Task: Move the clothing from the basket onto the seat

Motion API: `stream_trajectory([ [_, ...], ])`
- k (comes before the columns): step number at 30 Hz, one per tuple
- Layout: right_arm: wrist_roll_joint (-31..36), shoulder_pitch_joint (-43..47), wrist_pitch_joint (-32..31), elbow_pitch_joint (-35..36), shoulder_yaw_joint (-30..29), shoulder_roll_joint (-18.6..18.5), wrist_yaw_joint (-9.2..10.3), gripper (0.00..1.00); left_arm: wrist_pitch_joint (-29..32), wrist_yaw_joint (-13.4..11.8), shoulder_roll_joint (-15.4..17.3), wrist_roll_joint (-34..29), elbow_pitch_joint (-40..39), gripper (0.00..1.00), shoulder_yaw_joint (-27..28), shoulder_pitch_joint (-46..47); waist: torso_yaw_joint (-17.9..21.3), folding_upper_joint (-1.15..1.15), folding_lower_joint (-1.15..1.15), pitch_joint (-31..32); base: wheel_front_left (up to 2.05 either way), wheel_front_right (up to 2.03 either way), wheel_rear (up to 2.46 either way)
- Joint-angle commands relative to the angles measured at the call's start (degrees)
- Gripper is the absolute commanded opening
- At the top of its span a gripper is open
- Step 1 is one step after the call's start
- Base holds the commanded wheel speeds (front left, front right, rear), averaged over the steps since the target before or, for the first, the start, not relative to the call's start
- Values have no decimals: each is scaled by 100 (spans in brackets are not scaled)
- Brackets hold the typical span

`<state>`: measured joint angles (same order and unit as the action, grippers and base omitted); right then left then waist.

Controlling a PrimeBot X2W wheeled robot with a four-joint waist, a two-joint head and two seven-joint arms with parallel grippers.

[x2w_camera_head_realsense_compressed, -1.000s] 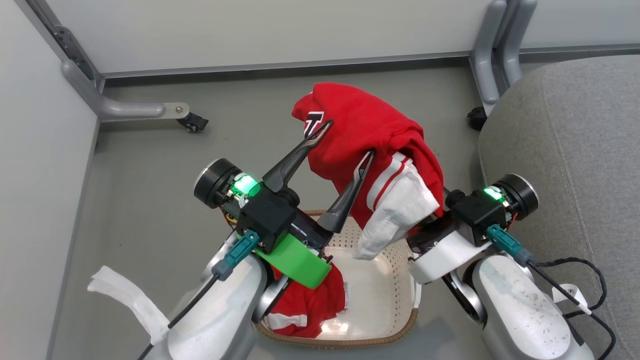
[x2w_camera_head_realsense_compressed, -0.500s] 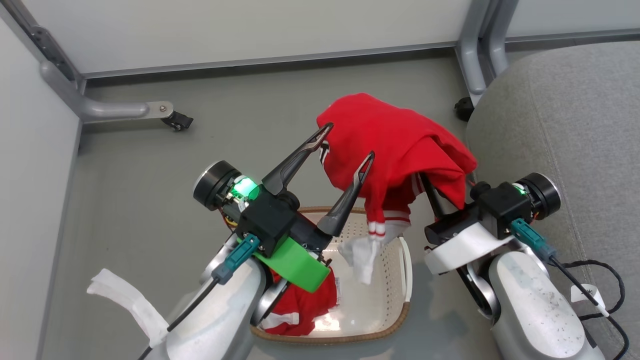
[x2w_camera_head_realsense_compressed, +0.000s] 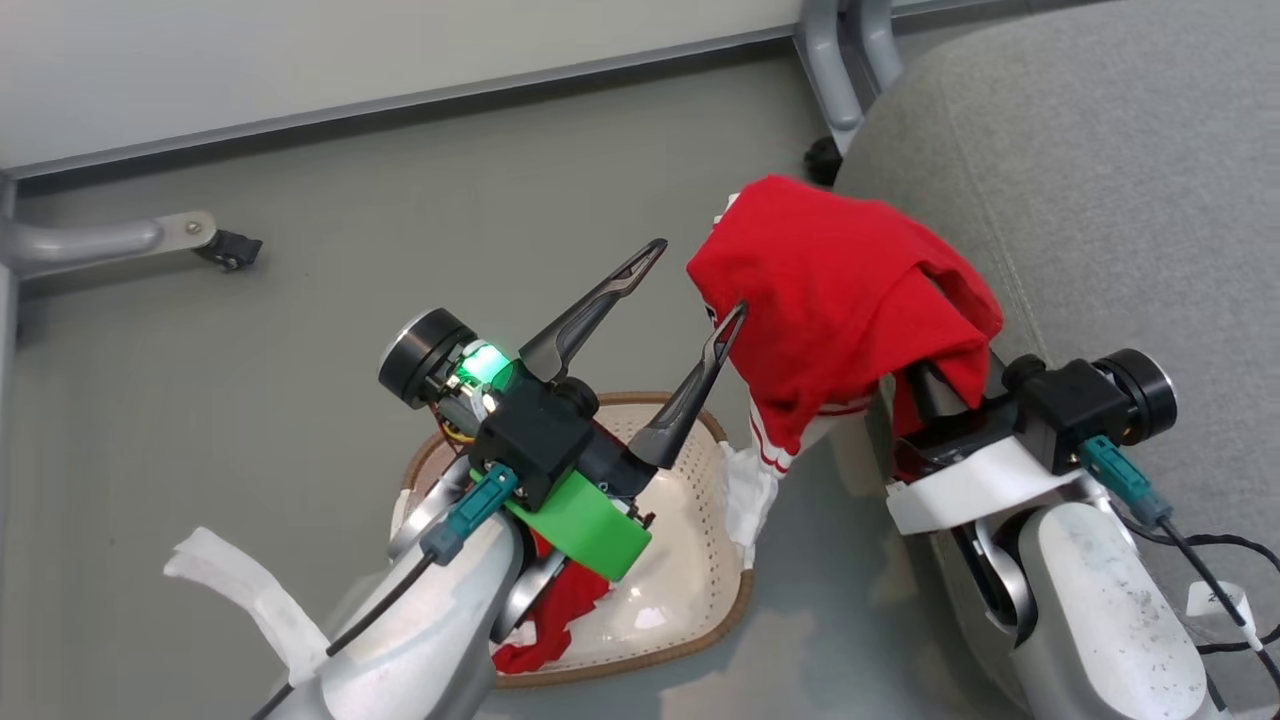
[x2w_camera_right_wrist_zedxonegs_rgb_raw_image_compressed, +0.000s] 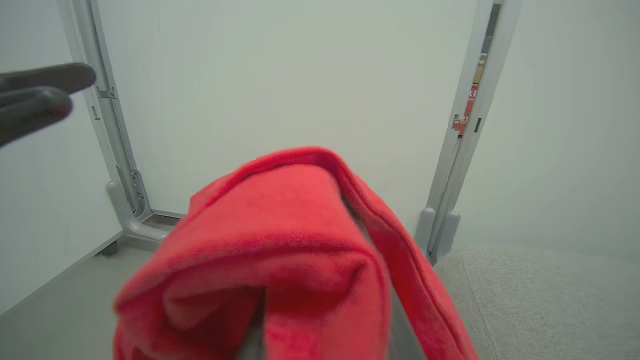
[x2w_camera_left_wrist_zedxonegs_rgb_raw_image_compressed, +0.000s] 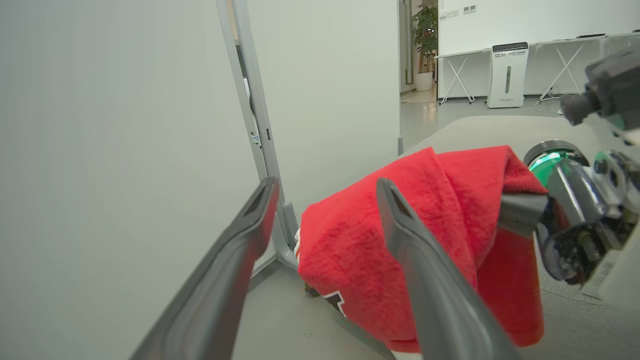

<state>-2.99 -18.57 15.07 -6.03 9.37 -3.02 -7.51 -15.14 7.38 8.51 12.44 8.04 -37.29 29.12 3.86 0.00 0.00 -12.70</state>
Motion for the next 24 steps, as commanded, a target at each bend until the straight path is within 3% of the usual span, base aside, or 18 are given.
stream_trajectory([
  [1,-9,47,15,57,-61,2,4,0,-2,13,82,-63,-3,100,-22,96,427,0,0,-242,0,0,0],
  [13,-344,340,15,267,-553,9,4,0,-2,13,293,-6,118,100,-276,278,1383,0,0,-524,0,0,0],
  [24,-476,583,16,330,-856,10,4,0,-2,13,399,32,179,100,-274,303,1635,0,0,-600,0,0,0],
])
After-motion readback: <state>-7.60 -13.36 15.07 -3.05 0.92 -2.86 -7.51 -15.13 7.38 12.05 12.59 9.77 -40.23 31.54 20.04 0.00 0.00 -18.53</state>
